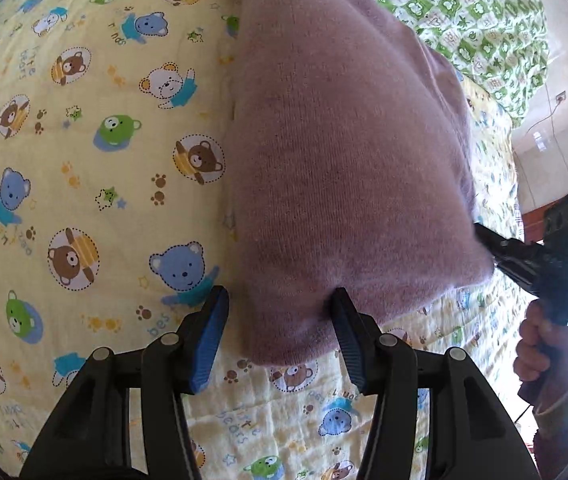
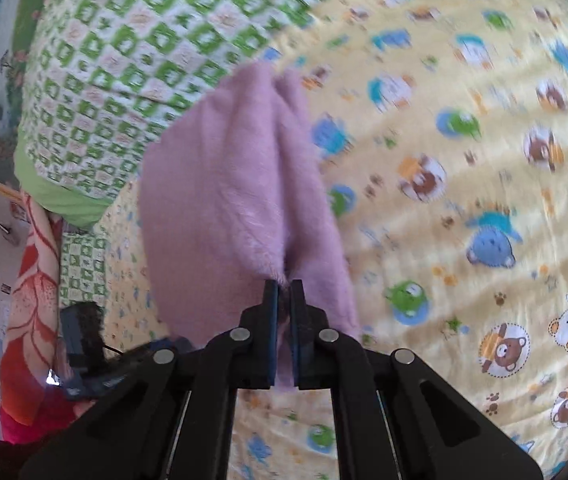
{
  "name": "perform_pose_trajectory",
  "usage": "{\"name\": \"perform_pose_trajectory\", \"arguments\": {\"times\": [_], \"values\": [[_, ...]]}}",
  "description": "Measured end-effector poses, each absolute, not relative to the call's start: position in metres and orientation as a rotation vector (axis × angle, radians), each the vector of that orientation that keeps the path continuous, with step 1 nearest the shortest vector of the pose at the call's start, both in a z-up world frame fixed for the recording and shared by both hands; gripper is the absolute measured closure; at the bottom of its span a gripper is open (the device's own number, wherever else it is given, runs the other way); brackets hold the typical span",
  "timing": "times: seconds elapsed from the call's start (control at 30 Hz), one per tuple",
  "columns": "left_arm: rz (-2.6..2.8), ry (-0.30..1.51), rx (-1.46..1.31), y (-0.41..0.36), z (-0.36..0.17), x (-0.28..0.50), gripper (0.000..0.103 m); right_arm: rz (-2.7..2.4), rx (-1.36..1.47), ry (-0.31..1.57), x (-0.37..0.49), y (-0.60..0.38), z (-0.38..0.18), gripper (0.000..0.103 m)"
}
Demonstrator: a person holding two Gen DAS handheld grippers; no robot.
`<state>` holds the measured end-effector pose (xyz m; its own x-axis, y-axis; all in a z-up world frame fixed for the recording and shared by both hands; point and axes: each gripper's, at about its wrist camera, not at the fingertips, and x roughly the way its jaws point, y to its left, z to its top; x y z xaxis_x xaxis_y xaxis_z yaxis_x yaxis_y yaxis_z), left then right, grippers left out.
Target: Fold small clothes
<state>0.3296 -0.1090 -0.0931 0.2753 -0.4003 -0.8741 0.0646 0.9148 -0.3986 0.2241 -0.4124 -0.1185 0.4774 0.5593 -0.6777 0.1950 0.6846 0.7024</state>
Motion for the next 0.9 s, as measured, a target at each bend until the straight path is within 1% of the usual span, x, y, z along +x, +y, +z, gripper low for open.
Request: {"name": "perform_pose_trajectory", "arguments": {"times": [0.1, 0.27, 0.4, 0.47, 0.5, 0.53, 0.6, 0.73, 0.9], "values": [[-0.326, 1.262, -0.279, -0.113, -0.091, 0.329, 0.05, 0.238, 0.8, 1.089, 0.23, -0.411, -0.13, 0.098], [-0.351, 1.244, -0.249, -0.112, -0.078, 0.324, 0.05, 0.193, 0.733, 1.071, 0.23, -0.4, -0.108, 0.098], [-0.365, 1.238, -0.256, -0.102, -0.072, 0.311, 0.05, 0.148, 0.748, 1.029, 0.219, -0.396, -0.089, 0.097], [-0.377, 1.219, -0.246, -0.1, -0.066, 0.306, 0.05, 0.121, 0.743, 1.014, 0.213, -0.393, -0.079, 0.094], [-0.376, 1.206, -0.242, -0.099, -0.062, 0.307, 0.049, 0.12, 0.74, 0.997, 0.21, -0.391, -0.072, 0.09], [-0.373, 1.199, -0.244, -0.098, -0.059, 0.308, 0.049, 0.126, 0.739, 0.979, 0.209, -0.389, -0.066, 0.082], [-0.374, 1.19, -0.271, -0.096, -0.053, 0.317, 0.049, 0.139, 0.718, 0.929, 0.212, -0.384, -0.052, 0.074], [-0.346, 1.157, -0.297, -0.095, -0.04, 0.338, 0.049, 0.232, 0.696, 0.892, 0.242, -0.373, -0.04, 0.073], [-0.308, 1.134, -0.287, -0.104, -0.031, 0.381, 0.048, 0.288, 0.675, 0.906, 0.302, -0.363, -0.048, 0.073]]}}
